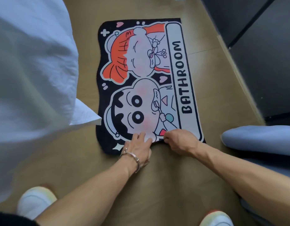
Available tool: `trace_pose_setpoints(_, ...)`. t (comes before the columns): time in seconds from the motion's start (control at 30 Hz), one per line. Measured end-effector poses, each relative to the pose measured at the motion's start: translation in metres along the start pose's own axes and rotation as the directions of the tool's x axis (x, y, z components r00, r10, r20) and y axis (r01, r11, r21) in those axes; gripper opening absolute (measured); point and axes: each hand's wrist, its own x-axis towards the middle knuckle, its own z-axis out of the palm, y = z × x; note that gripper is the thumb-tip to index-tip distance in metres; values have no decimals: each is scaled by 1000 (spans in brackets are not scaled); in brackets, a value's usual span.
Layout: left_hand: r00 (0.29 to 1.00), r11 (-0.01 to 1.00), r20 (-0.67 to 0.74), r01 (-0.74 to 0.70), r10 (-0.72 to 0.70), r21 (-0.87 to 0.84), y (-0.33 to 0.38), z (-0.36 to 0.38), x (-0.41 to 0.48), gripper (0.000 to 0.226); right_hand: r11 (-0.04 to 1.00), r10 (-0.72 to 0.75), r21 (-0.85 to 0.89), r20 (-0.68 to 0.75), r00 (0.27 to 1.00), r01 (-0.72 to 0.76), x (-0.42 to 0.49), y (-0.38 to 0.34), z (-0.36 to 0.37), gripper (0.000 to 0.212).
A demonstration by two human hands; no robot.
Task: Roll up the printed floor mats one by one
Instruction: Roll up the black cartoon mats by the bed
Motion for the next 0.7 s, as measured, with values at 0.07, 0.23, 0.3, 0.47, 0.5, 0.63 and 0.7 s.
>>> trace_pose_setpoints(0.07,1000,999,-19,-21,22,46,-6,1,-3,27,999,-13,52,56,998,11,-2,-4,3,26)
trace_pose_setpoints(0.23,1000,1000,19,3,-3,-17,-9,-1,0,45,993,-57,97,-64,996,63,-8,-8,18,26)
trace_pose_setpoints(0.3,1000,998,24,7,-6,-56,-9,-2,5,59,989,-146,-10,-179,973,147,-8,-6,26,29)
trace_pose_setpoints(0.47,998,998,24,-52,53,-27,-14,0,9,74,939,-332,-172,-231,915,297,-6,0,32,30)
trace_pose_setpoints(0.5,998,998,10,-63,64,-24,-14,1,8,72,934,-341,-185,-206,917,306,-6,2,33,34)
trace_pose_setpoints(0.63,987,987,-37,-159,157,-38,-22,2,6,48,918,-350,-279,-230,908,283,-2,1,36,26)
trace_pose_setpoints(0.7,988,980,-30,-156,153,-123,-26,2,7,34,923,-334,-278,-246,910,264,1,1,38,29)
